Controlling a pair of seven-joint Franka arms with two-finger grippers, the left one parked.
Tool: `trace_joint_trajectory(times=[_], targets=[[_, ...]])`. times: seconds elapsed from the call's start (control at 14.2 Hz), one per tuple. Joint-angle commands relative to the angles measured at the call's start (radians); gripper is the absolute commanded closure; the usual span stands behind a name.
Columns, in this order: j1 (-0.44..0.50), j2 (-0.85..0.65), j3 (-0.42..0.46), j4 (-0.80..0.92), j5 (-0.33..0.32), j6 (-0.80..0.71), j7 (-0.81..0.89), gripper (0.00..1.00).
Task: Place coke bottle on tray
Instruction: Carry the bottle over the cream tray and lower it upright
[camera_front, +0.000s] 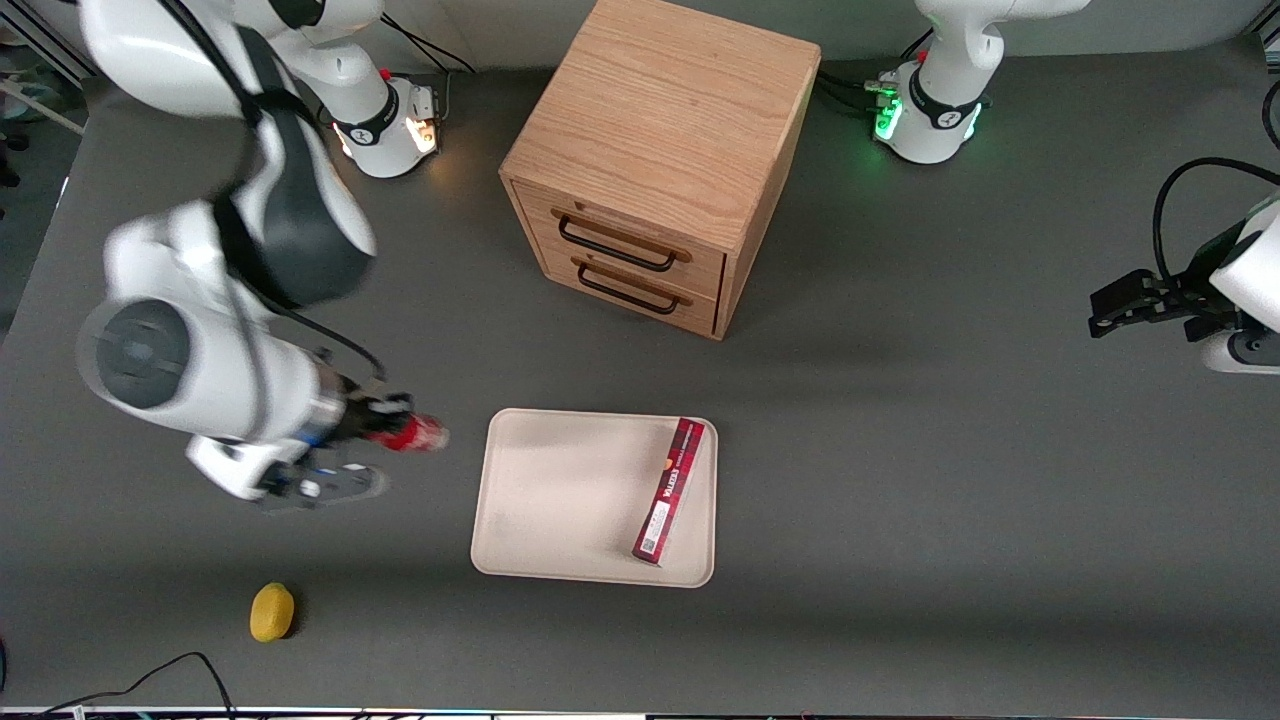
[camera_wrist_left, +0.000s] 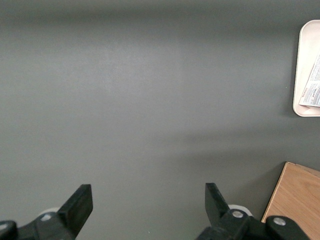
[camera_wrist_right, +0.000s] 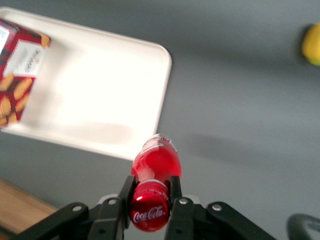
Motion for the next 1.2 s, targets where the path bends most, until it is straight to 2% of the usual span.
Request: trace_joint_trajectory(times=[0.0,0.42,0.92,0.99,1.06,1.13], targets=[[0.026,0.109,-0.009,0.078,0.007,0.123,0.103,1.00],[0.034,0.193,-0.012,0.072,0.003,0.269,0.122,1.00],[0.043,0.222,-0.013,0.061,-0.019,0.332,0.168,1.00],[0.043,0.222,-0.013,0.060,-0.020,0.335,0.170,0.84],[0.043,0.221,-0.013,0.060,-0.025,0.336,0.168,0.50],[0.042,0.219,-0.013,0.061,-0.037,0.335,0.168,0.01]])
